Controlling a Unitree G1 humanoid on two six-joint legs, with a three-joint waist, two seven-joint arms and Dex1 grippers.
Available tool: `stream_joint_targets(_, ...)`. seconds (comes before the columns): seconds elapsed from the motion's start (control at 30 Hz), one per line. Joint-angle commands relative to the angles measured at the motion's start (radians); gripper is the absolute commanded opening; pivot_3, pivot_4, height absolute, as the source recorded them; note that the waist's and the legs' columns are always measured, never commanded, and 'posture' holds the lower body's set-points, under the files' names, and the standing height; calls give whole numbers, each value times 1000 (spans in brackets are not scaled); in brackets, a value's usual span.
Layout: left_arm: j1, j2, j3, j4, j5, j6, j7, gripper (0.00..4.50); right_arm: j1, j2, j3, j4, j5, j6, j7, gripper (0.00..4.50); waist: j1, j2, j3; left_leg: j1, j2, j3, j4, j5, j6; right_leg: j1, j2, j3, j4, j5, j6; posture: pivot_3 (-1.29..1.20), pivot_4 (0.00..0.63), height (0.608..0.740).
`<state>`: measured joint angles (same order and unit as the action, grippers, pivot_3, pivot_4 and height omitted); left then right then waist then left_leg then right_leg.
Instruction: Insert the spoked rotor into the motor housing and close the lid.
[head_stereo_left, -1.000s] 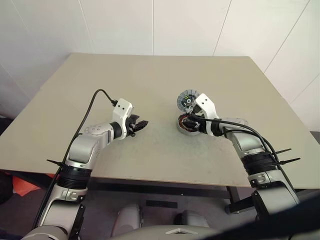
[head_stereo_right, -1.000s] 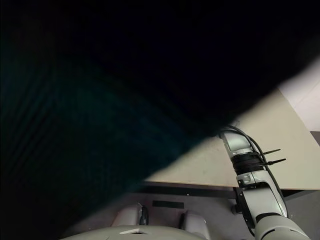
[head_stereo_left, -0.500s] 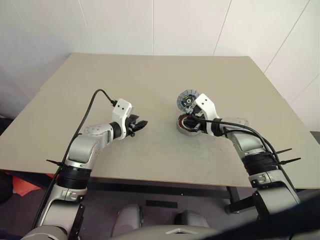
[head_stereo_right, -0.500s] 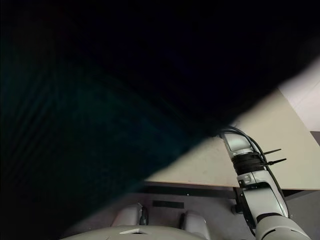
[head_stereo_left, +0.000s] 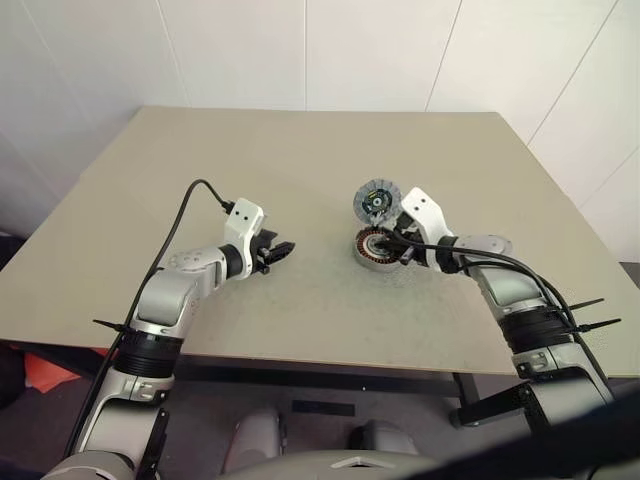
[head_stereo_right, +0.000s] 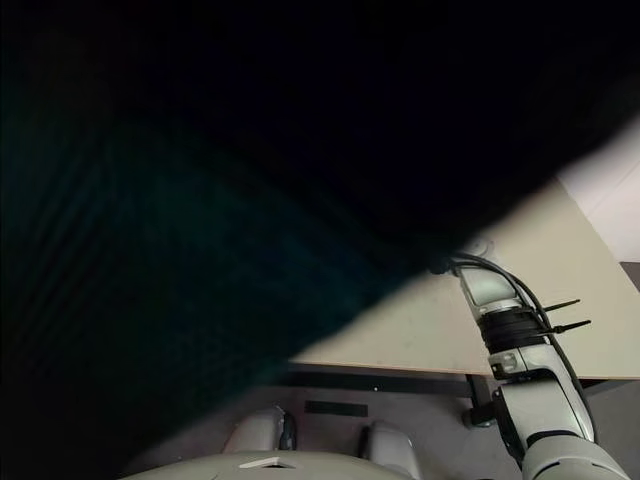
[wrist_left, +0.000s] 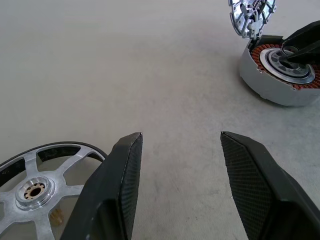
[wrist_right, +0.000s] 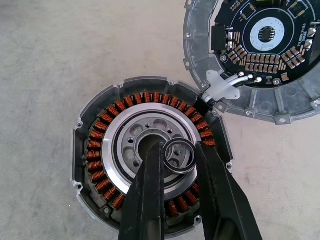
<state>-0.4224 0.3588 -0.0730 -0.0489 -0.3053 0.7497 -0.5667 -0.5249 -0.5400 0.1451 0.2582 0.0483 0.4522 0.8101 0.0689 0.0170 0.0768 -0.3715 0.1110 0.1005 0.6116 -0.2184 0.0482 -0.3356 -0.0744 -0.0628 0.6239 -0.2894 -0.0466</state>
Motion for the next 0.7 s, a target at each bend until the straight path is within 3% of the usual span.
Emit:
stream_joint_targets(0.03,-18,4,4,-13,1,-19,-6,2619,10,-4,-26,-89,28,21,3,599,0,0,0,0,0,0,0,0,0,0,0,0,0,0,0,0,0,740)
stream_joint_targets(0.7,-14,10,8,-15,2,-18,-4,2619,-13,30,-11,-62,12,31,-14,599,0,0,0,0,0,0,0,0,0,0,0,0,0,0,0,0,0,740)
